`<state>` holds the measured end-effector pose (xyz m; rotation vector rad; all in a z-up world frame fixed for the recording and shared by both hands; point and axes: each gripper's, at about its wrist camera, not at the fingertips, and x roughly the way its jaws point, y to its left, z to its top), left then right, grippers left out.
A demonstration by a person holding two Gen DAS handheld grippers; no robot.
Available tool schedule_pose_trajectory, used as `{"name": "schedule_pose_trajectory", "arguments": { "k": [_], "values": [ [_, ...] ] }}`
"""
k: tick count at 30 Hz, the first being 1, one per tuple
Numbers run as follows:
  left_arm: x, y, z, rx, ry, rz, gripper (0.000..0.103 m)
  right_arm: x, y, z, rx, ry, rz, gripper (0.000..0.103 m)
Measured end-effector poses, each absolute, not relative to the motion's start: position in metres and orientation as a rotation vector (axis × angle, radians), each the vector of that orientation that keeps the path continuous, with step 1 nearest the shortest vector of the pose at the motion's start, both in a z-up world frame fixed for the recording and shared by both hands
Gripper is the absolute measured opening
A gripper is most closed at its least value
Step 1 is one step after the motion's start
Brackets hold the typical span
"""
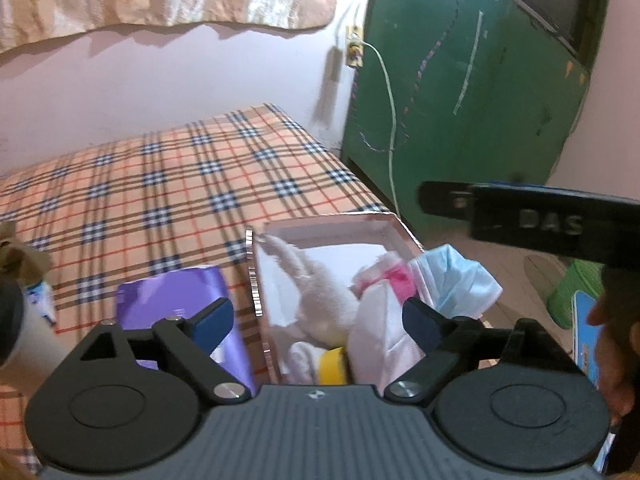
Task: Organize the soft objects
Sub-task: 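Open the left tool while the right tool opens, dropping both masks into the tray, then move both tools back toward the orange tissue pack and brown sock, then grasp the orange tissue pack with the left tool and lift it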
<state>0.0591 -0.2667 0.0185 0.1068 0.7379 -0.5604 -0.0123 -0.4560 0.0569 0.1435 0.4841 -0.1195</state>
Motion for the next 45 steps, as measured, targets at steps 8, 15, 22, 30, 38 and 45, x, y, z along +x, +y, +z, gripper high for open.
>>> {"name": "schedule_pose_trajectory", "arguments": {
  "k": [8, 15, 22, 30, 38, 45],
  "values": [
    [0.048, -0.22, 0.03, 0.093, 0.726, -0.464, 0.094, -0.027, -0.411, 0.066, 0.138, 0.488, -0.056, 0.081],
    [0.041, -0.167, 0.038, 0.037, 0.715, -0.371, 0.094, -0.024, -0.355, 0.068, 0.115, 0.497, 0.036, 0.081],
    [0.038, -0.112, 0.042, -0.034, 0.7, -0.277, 0.094, -0.017, -0.296, 0.067, 0.08, 0.509, 0.128, 0.081],
    [0.046, -0.032, 0.031, -0.124, 0.724, -0.094, 0.094, -0.011, -0.256, 0.068, 0.055, 0.509, 0.182, 0.081],
    [0.096, 0.022, 0.01, -0.179, 0.764, 0.038, 0.094, -0.005, -0.241, 0.065, 0.034, 0.522, 0.194, 0.081],
    [0.139, 0.023, -0.011, -0.154, 0.782, 0.004, 0.094, 0.006, -0.238, 0.064, 0.039, 0.522, 0.188, 0.081]
  ]
}}
